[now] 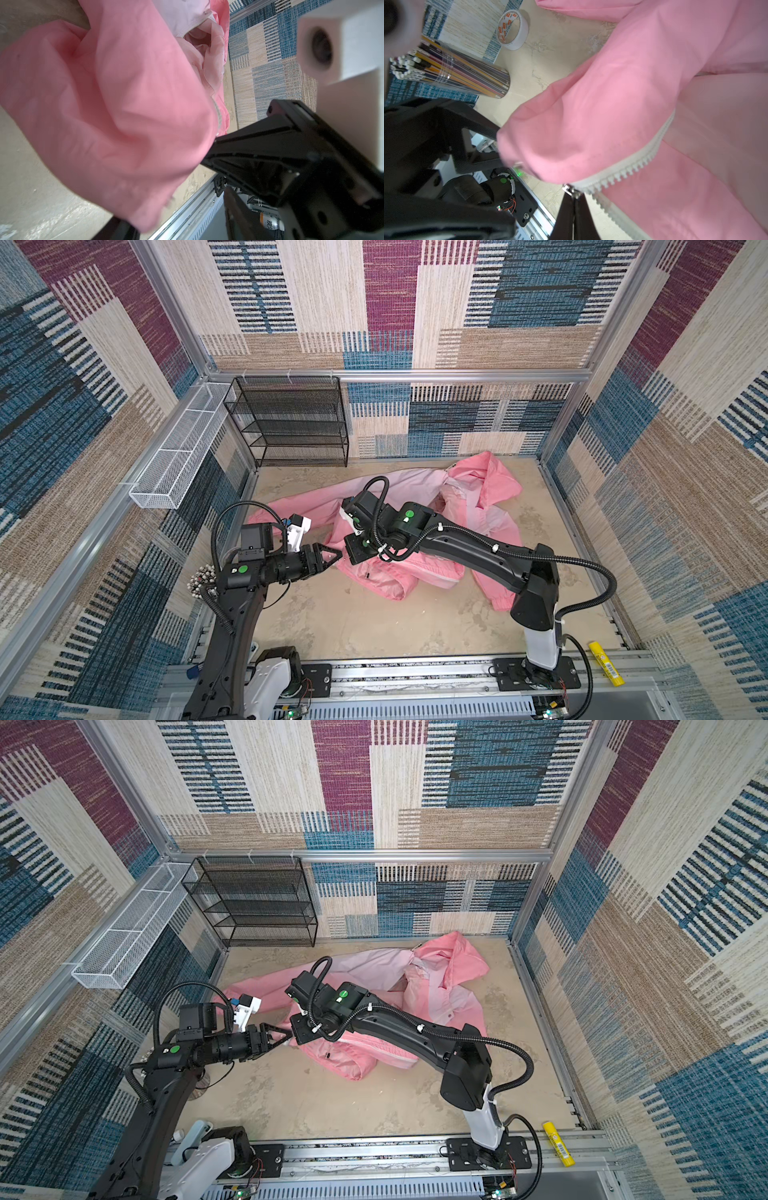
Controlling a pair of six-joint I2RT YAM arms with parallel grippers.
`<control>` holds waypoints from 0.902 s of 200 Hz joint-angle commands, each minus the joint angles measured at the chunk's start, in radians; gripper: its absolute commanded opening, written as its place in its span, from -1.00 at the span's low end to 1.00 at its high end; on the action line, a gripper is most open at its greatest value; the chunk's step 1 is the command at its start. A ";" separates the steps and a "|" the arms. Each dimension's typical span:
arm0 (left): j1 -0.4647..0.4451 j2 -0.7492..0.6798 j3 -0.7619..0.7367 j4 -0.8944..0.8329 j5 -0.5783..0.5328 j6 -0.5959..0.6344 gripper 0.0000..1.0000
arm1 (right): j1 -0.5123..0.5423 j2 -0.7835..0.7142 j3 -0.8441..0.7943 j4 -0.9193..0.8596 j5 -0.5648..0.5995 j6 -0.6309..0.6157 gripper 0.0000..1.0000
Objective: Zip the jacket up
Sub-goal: 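Pull the slider with the right gripper away from the left gripper holding the hem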
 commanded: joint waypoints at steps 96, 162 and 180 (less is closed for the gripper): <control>-0.001 -0.058 -0.081 0.287 0.062 -0.032 0.14 | -0.015 -0.031 0.004 0.002 -0.137 -0.005 -1.00; -0.003 -0.112 -0.100 0.299 0.037 -0.032 -0.46 | -0.028 -0.027 0.013 0.004 -0.174 -0.007 -1.00; -0.003 -0.112 -0.098 0.290 0.000 -0.030 -0.77 | -0.032 -0.019 0.027 -0.012 -0.167 -0.010 -1.00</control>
